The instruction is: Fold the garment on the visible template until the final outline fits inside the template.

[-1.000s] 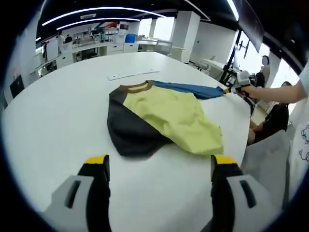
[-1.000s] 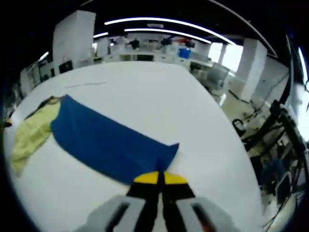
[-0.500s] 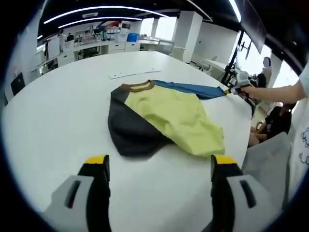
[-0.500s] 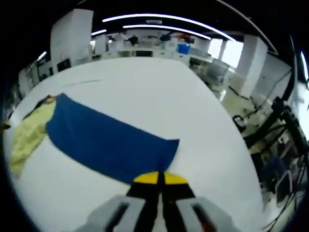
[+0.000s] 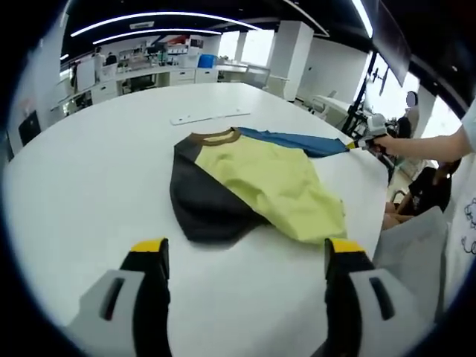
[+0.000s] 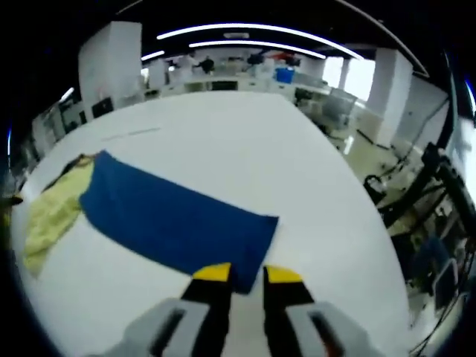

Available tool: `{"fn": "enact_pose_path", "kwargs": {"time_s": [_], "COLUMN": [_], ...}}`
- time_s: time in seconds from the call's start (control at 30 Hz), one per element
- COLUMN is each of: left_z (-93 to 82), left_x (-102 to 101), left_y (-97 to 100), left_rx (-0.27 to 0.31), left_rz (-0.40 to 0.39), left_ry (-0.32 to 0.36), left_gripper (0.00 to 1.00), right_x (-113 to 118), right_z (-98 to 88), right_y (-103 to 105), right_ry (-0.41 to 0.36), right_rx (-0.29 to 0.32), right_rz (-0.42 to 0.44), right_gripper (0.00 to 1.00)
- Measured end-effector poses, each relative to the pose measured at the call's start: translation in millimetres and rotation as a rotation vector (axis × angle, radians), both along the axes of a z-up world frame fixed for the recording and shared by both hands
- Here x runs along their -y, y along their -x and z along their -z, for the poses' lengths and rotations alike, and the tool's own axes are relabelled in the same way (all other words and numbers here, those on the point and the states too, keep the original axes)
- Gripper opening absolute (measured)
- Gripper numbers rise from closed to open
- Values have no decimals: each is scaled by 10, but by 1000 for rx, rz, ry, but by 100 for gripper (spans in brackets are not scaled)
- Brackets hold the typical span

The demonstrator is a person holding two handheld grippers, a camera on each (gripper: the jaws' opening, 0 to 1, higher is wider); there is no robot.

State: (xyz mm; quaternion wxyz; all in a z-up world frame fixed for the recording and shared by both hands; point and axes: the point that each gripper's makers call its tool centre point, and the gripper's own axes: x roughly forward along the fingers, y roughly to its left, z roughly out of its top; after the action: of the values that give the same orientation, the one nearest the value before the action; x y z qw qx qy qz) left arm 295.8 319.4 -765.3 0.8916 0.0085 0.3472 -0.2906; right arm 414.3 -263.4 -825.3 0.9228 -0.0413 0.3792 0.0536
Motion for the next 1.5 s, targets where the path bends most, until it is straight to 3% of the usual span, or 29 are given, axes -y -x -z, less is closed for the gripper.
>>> {"fn": "enact_pose_path", "kwargs": {"time_s": [0.17,0.23,0.47,0.63,0.77,0.87,1.1,1.33,1.5], "left_z": [-35,-50,-69,-69,-51,-35,54,75,80], "left_x": [3,0,-27,-44,-59,-55,4,79,79], "left_y": [-12,-13,-7,-12,-26,-40,-71,-99,-101], "left_rx": [11,15,23,30,40,43,51,56,65], "left_rz": [-8,-5,-2,3,6,5,18,31,44], "left_ry": [16,12,8,1,-12,-16,-40,-35,-42], "left_gripper": [83,83,83,81,79,78,74,73,73], "right_x": [-134,-223,-739,-1303,-1582,-1891,-2376,-2725,-2843], "right_z": [-193,-269,-500,-696,-811,-929,-1013,-977,-906], "right_y": [-12,-62,50,276,390,544,794,897,937], "right_ry": [-50,-77,-118,-136,-155,-164,-125,-145,-131], "right_rx": [66,91,112,131,143,159,160,157,148], "right_rz": [-61,-130,-333,-486,-549,-608,-755,-830,-865], "right_gripper": [37,44,66,82,94,99,99,99,99]}}
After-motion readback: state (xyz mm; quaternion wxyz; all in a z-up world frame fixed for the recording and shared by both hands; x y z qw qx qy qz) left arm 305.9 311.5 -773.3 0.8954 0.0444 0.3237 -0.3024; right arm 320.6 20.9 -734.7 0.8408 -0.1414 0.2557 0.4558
